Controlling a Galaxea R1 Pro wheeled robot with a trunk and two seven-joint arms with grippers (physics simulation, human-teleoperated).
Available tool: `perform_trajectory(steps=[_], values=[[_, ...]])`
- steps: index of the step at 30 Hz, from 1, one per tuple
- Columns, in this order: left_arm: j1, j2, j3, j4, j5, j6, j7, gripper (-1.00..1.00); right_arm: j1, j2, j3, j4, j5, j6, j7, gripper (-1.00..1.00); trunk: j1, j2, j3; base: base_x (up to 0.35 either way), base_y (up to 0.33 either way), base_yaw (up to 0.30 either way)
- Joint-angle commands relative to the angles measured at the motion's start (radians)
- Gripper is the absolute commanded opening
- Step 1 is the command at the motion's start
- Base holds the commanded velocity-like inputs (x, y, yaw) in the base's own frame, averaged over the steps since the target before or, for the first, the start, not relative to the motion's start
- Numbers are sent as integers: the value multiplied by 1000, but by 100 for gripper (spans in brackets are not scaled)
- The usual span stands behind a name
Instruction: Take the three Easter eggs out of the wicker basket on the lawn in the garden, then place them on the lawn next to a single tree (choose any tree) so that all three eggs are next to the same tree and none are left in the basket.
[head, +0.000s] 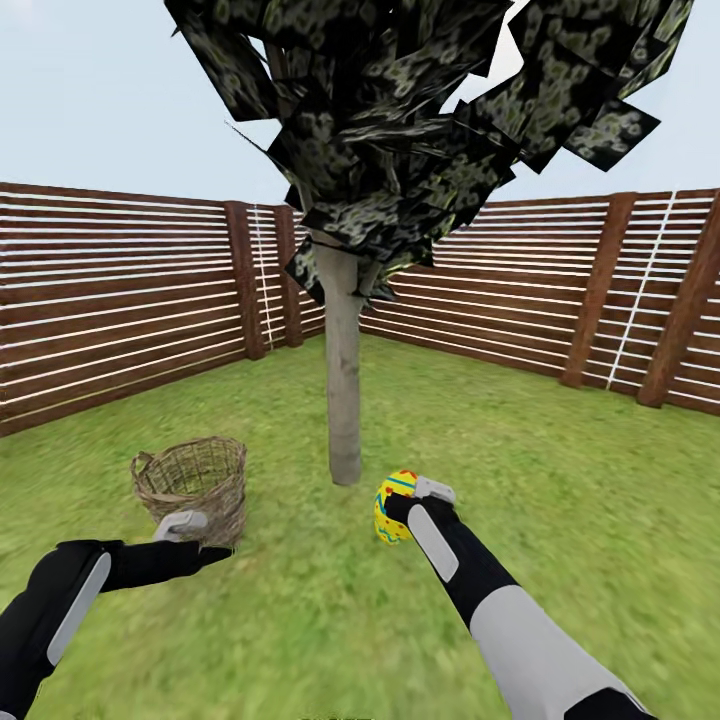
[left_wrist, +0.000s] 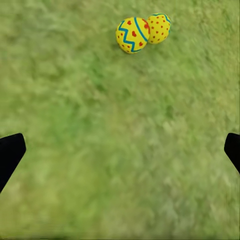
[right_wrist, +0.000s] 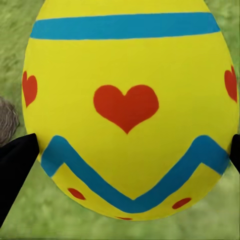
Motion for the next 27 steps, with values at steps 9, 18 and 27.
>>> perform_trajectory(steps=[9, 18, 27], values=[[-2, 9, 5, 3, -7, 10, -273, 100, -1, -2, 3, -2, -9, 2, -9, -100, 34, -64, -29, 0, 0, 290], [-2, 11, 1, 5, -12, 13, -464, 100, -1, -4, 3, -3, -9, 2, -10, -100, 38, -71, -32, 34, -1, 289], [-2, 9, 6, 5, -13, 10, -460, 100, -1, -4, 3, -3, -9, 2, -9, -100, 38, -71, -32, 219, -200, 95]])
